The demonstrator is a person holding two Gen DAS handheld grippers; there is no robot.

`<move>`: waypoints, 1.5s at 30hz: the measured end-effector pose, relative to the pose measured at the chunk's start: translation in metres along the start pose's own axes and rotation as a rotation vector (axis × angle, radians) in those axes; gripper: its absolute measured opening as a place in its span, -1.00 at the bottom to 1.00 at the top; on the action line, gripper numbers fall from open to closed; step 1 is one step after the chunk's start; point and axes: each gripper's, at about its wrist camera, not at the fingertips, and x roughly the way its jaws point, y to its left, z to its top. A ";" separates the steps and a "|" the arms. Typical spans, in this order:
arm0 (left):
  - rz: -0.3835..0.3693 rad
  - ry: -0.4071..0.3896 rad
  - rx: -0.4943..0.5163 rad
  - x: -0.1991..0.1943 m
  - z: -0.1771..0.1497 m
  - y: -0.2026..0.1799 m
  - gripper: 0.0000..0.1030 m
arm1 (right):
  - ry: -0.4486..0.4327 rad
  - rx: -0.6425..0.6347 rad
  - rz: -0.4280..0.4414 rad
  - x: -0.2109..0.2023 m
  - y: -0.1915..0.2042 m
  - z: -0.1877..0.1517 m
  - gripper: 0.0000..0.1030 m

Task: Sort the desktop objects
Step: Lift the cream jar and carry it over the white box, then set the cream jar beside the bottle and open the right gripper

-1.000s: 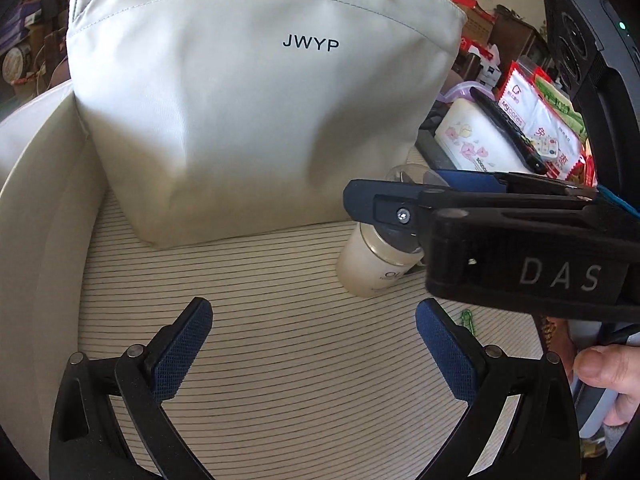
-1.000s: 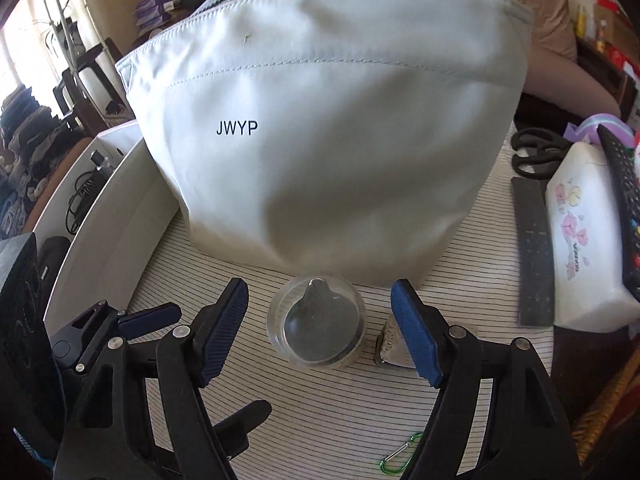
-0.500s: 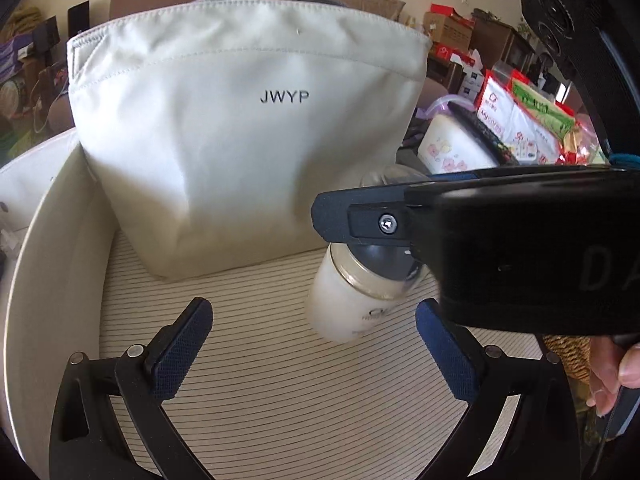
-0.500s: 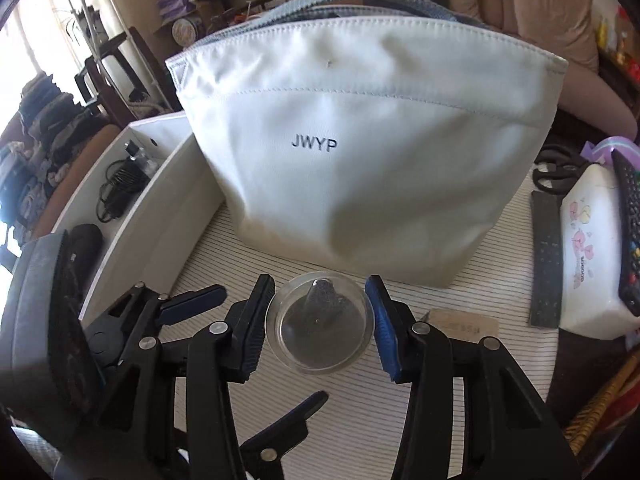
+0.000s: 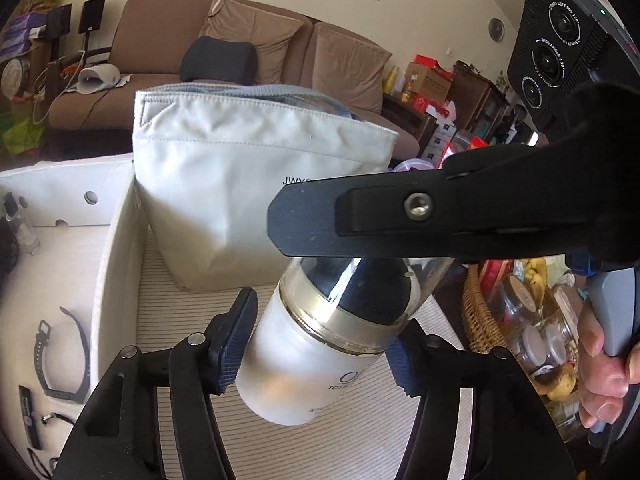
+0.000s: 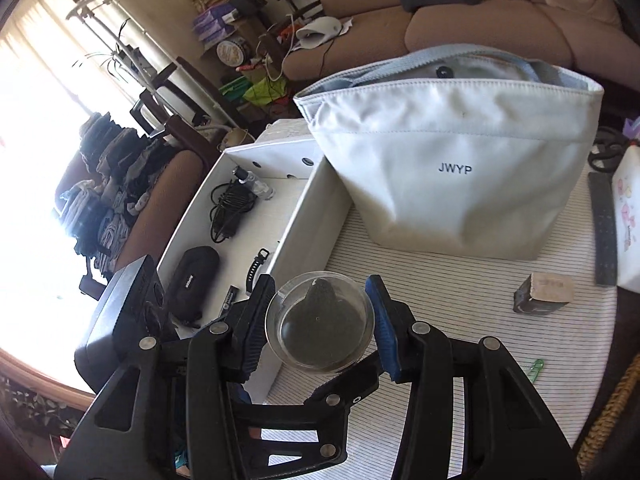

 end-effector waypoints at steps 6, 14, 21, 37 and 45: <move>-0.005 -0.049 0.010 -0.039 0.032 0.016 0.04 | -0.026 -0.074 0.024 -0.004 0.061 0.020 -0.14; 0.088 -0.022 0.071 -0.056 0.063 0.096 0.04 | -0.004 -0.100 0.071 0.062 0.126 0.057 -0.14; 0.090 0.072 -0.010 -0.023 0.080 0.185 0.04 | 0.035 -0.055 0.068 0.157 0.135 0.093 -0.14; 0.091 0.324 -0.461 0.021 0.018 0.298 0.28 | 0.046 -0.100 -0.262 0.305 0.104 0.125 -0.15; 0.087 0.324 -0.449 0.038 0.024 0.295 0.27 | 0.017 -0.224 -0.362 0.321 0.139 0.121 -0.14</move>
